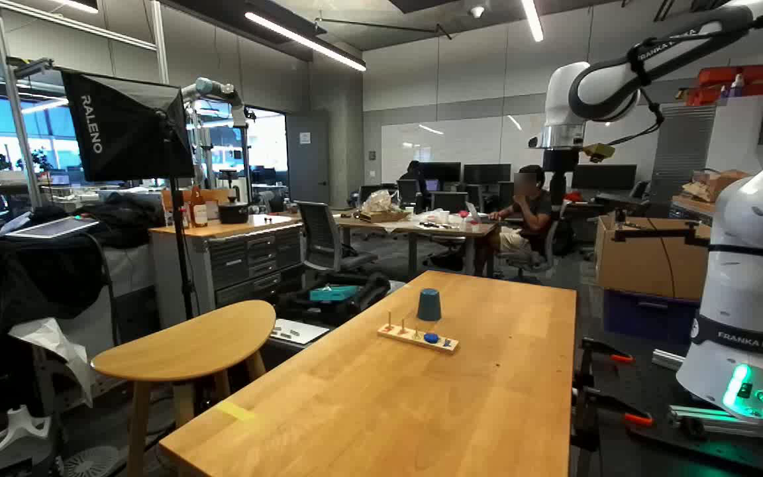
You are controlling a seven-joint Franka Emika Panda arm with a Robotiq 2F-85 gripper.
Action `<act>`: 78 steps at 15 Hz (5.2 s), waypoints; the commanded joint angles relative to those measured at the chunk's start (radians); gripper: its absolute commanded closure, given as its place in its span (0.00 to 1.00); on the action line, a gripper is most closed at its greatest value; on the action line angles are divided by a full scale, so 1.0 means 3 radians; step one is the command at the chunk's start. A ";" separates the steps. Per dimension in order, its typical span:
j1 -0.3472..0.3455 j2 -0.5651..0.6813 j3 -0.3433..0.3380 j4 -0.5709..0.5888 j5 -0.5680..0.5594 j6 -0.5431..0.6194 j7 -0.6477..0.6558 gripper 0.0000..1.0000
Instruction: Move the blue object from the wooden board to the table
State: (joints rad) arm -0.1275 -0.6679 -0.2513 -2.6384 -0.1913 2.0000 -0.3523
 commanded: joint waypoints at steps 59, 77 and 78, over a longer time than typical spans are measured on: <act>0.0676 0.4161 0.0766 0.2018 0.0189 0.2014 0.1417 0.25; 0.0611 0.3932 0.0814 0.1916 0.0332 0.2027 0.1412 0.83; 0.0609 0.3890 0.0798 0.1903 0.0324 0.2025 0.1416 0.83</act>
State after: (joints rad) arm 0.0631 0.5471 -0.0071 -2.0506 -0.1114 2.5995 0.0800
